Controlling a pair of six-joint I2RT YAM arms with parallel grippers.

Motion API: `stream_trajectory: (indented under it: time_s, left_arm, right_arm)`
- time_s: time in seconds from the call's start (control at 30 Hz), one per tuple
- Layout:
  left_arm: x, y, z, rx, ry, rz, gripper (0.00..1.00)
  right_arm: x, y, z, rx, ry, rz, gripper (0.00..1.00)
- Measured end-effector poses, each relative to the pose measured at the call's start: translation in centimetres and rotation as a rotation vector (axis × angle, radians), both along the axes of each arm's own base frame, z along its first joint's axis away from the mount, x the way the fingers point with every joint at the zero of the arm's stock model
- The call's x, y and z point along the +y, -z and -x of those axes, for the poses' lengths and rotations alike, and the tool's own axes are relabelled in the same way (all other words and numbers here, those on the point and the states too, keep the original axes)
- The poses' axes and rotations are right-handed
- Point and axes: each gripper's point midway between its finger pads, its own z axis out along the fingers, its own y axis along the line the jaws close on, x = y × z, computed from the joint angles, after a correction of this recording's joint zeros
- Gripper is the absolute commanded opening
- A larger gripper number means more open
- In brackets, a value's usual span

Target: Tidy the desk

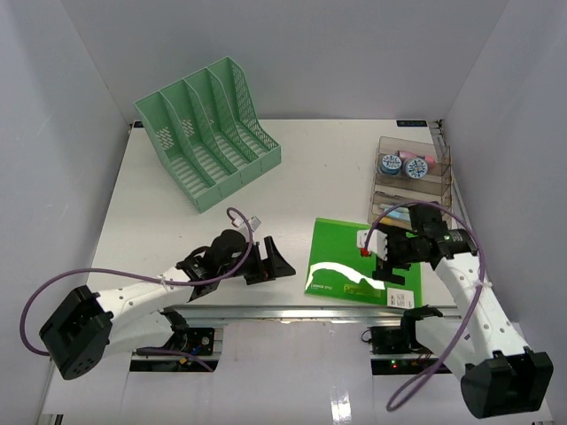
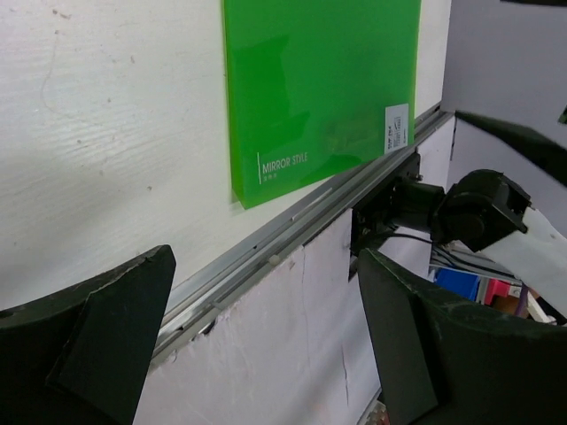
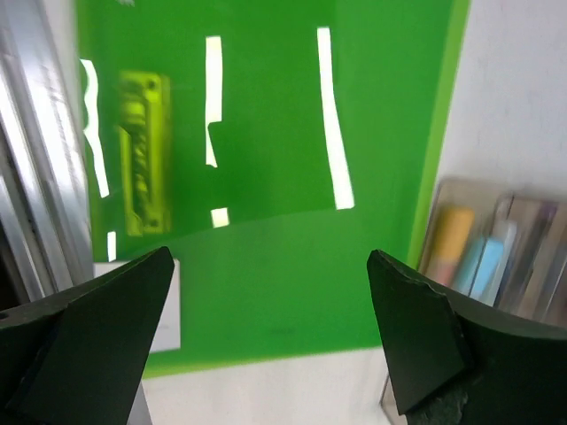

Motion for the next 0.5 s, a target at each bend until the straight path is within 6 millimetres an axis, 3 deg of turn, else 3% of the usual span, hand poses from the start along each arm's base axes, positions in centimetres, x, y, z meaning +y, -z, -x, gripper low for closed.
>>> stream_trajectory:
  time_s: [0.07,0.2,0.5]
  left_arm:
    - [-0.8,0.2,-0.1,-0.002,-0.005,-0.011,0.94]
    - [-2.1,0.5,0.0,-0.001,-0.024,-0.025,0.92]
    - [-3.3,0.7,1.5,0.045,-0.132,-0.013,0.91]
  right_arm:
    - [2.0,0.0,1.3,-0.021,-0.079,-0.017,1.00]
    - [6.1,0.1,2.7,-0.040,-0.157,-0.058,0.90]
    - [10.7,1.2,3.5,0.065,-0.020,-0.144,0.90]
